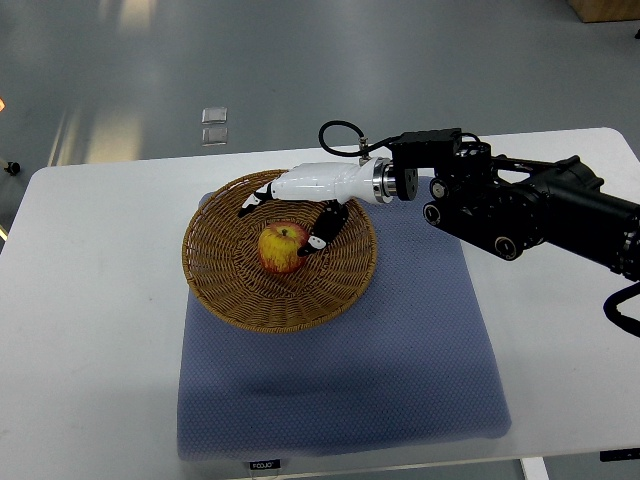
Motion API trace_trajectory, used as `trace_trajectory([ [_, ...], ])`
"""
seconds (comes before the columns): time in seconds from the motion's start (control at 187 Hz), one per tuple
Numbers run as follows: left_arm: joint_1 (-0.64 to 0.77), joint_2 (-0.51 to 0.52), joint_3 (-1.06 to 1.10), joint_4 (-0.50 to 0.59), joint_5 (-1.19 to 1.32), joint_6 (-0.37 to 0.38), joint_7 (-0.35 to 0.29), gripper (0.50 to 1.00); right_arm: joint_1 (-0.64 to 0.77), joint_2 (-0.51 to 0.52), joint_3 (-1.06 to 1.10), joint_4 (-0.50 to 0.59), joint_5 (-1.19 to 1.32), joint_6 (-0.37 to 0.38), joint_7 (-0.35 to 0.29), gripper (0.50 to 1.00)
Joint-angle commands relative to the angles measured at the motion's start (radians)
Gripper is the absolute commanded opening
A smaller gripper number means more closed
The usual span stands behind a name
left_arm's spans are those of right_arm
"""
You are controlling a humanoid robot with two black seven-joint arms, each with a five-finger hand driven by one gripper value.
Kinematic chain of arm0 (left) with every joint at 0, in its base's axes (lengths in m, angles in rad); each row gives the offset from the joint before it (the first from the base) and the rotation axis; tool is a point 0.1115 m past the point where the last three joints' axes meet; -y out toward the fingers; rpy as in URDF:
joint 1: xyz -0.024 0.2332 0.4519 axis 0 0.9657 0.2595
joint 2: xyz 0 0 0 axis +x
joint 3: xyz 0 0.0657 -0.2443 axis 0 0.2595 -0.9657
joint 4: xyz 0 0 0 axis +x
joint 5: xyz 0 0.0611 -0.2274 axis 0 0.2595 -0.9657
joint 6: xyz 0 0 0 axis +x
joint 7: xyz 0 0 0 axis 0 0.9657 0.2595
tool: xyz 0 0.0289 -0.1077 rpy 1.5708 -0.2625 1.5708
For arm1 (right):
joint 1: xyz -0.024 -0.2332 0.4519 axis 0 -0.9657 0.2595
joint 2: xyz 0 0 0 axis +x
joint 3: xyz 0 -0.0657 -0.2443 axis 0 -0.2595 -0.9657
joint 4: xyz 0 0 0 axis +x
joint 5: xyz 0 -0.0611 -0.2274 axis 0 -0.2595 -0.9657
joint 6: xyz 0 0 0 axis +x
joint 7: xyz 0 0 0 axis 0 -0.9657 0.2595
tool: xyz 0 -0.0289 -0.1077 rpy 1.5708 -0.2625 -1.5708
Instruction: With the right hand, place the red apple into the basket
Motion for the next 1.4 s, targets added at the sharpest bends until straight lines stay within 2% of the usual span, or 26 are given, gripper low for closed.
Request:
trace_trajectory([
  [0.0,0.000,0.000,0.000,0.000,0.001,0.000,0.000,1.000,0.005,-0.004,0.002,0.000,0.003,0.000,0.000,0.889],
  [0.22,0.000,0.000,0.000,0.000,-0.001,0.000,0.000,1.000,0.006,-0.038,0.101,-0.003,0.006,-0.021,0.006,0.913],
  [0.434,0.000,0.000,0.000,0.000,-0.001,0.000,0.000,1.000,0.003,-0.090,0.204,-0.007,0.075,-0.014,0.009,0.913],
  [0.439,0.000,0.000,0.000,0.000,-0.001,0.000,0.000,1.000,0.003,-0.090,0.238,-0.010,0.153,-0.015,0.009,0.913],
  [0.514,0.000,0.000,0.000,-0.001,-0.001,0.000,0.000,1.000,-0.006,-0.090,0.284,-0.010,0.302,-0.014,0.009,0.913],
  [0.568,0.000,0.000,0.000,-0.001,-0.001,0.000,0.000,1.000,-0.006,-0.090,0.284,-0.010,0.302,-0.014,0.009,0.913],
  [0.573,0.000,0.000,0.000,0.000,-0.001,0.000,0.000,1.000,-0.021,-0.090,0.311,-0.010,0.418,-0.012,0.009,0.913],
  [0.584,0.000,0.000,0.000,0.000,0.001,0.000,0.000,1.000,-0.026,-0.090,0.316,-0.010,0.446,-0.012,0.009,0.913],
  [0.648,0.000,0.000,0.000,0.000,0.001,0.000,0.000,1.000,-0.045,-0.090,0.327,-0.018,0.583,-0.011,0.008,0.913],
  [0.696,0.000,0.000,0.000,0.000,0.001,0.000,0.000,1.000,-0.045,-0.090,0.327,-0.018,0.583,-0.011,0.008,0.913],
  [0.702,0.000,0.000,0.000,0.000,-0.001,0.000,0.000,1.000,-0.058,-0.082,0.327,-0.030,0.671,-0.012,0.006,0.913],
  [0.723,0.000,0.000,0.000,0.000,-0.001,0.000,0.000,1.000,-0.064,-0.078,0.328,-0.033,0.704,-0.012,0.005,0.913],
  [1.034,0.000,0.000,0.000,0.000,-0.001,0.000,0.000,1.000,-0.141,-0.069,0.339,-0.058,0.999,-0.021,0.003,0.913],
  [1.039,0.000,0.000,0.000,0.000,0.001,0.000,0.000,1.000,-0.161,-0.065,0.347,-0.062,1.056,-0.021,0.002,0.913],
  [1.205,0.000,0.000,0.000,0.000,0.001,0.000,0.000,1.000,-0.210,-0.056,0.376,-0.064,1.241,-0.021,-0.002,0.913],
  [1.393,0.000,0.000,0.000,0.000,0.001,0.000,0.000,1.000,-0.244,-0.056,0.413,-0.070,1.341,-0.018,-0.017,0.913],
])
